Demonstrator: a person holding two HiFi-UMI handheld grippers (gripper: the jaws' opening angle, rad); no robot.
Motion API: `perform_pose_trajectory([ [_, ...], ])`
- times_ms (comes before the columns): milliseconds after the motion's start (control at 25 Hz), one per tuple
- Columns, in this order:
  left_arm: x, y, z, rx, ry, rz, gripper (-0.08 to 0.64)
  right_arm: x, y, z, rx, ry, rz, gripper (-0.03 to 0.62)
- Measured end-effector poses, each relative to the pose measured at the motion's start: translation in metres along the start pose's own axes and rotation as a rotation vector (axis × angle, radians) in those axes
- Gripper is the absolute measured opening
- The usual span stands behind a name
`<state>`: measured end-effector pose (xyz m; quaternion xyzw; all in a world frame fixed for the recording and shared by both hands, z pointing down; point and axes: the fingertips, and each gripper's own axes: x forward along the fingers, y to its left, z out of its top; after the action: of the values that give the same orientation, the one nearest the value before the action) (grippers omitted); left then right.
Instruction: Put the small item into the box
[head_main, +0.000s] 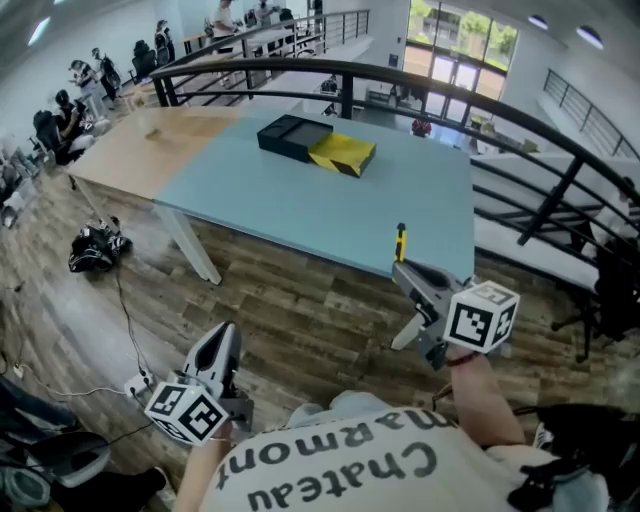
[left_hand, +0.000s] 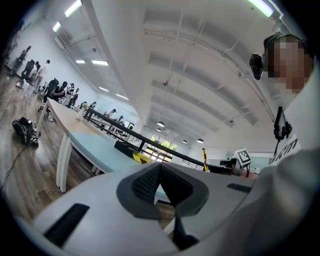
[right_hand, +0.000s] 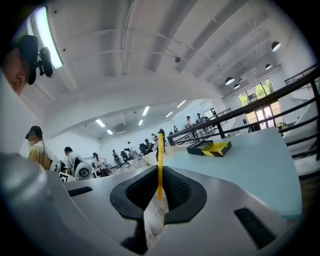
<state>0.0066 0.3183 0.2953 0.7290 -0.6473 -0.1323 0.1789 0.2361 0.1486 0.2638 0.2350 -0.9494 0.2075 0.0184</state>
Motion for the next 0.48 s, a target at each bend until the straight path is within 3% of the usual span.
perform_pose_trajectory([
  [480,0.023,0.056,0.0,-0.084,0.042,0.008,0.003,0.066,-0.008,-0.022,0.083,0.092,-0.03,0.051],
])
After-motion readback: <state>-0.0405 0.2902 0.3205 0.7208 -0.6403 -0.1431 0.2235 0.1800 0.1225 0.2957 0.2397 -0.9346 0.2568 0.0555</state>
